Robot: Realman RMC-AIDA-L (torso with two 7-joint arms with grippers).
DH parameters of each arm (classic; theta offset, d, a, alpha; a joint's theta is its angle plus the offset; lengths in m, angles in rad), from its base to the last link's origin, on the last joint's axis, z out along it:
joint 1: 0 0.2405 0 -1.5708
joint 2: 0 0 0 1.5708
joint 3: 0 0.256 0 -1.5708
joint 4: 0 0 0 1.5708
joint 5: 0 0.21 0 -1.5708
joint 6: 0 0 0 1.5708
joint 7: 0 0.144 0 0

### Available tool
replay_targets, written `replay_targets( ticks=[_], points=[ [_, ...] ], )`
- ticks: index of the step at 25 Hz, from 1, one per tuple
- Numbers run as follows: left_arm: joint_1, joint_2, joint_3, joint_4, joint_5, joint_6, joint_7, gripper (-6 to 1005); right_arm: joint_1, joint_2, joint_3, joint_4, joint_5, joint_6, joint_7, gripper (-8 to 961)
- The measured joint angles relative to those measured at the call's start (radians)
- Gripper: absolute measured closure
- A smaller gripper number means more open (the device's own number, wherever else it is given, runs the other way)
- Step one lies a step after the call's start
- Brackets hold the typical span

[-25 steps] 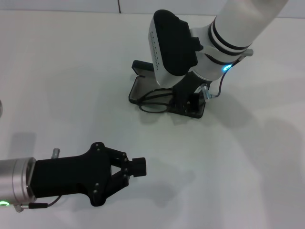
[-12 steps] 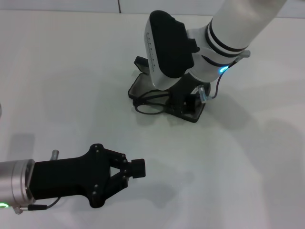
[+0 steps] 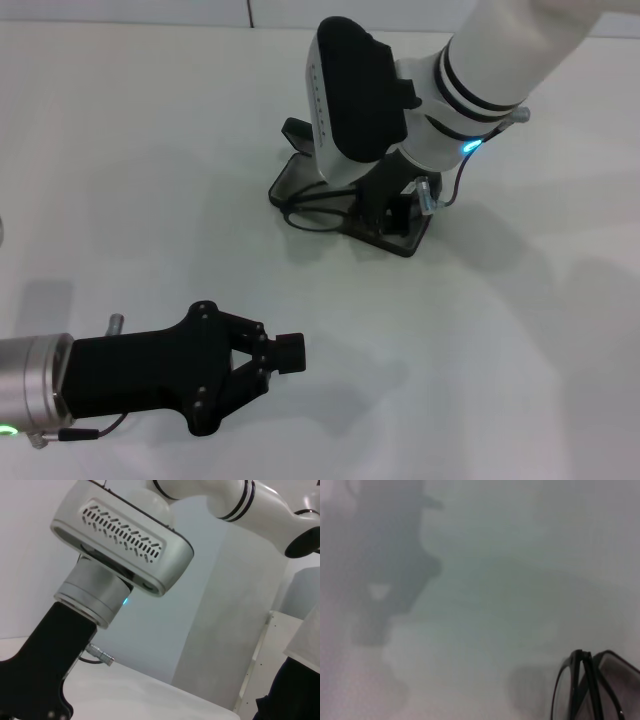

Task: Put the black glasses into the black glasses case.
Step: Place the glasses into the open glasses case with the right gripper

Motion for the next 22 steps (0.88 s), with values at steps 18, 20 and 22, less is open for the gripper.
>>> replay_targets(
  ticks=[18,20,22],
  points=[
    [-0.009,-0.003,0.000,0.000,0.000,0.000,0.000,949,-0.065,0.000,0.115,-0.061,-0.064,-0.018,0.120,892],
    [-0.008,-0.003,0.000,0.000,0.000,0.000,0.000,949,-0.069,0.000,0.137,-0.061,-0.062,-0.017,0.125,891],
    [-0.008,-0.003,0.000,0.000,-0.001,0.000,0.000,949,-0.072,0.000,0.160,-0.060,-0.061,-0.017,0.126,890]
  ],
)
